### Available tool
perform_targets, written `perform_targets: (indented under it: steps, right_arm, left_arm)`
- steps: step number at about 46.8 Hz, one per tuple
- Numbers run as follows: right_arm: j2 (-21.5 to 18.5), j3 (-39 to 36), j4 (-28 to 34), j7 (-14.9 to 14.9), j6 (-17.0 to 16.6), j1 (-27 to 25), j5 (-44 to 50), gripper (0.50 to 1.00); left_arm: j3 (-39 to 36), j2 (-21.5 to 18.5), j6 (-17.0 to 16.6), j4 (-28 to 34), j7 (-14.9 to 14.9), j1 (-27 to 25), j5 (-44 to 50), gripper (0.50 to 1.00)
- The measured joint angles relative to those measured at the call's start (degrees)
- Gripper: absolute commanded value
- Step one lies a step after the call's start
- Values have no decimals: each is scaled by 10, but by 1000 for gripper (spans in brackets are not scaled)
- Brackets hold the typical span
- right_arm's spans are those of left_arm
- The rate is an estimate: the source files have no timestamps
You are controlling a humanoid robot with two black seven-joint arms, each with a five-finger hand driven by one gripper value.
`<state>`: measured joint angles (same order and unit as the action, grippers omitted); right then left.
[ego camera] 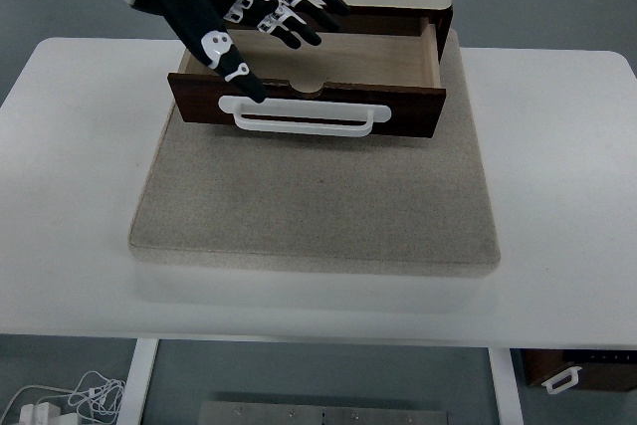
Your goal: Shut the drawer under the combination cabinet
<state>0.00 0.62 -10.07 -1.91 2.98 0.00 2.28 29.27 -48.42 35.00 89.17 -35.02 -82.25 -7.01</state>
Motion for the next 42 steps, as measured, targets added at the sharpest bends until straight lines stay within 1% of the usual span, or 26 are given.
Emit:
perform_targets:
  steps: [10,24,38,42]
  right_arm:
    - [0,0,0,0,0,0,0,952]
    - [0,0,0,0,0,0,0,952]
    - [0,0,0,0,0,0,0,952]
    - [0,0,0,0,0,0,0,952]
  left_arm:
    - [-64,0,0,31,0,-38,0,1000]
    - [-140,0,0,40,0,-77,-2,1000]
    - [-186,18,0,46,0,-82,-10,1000]
    - [-200,31,0,52,0,-82,-13,1000]
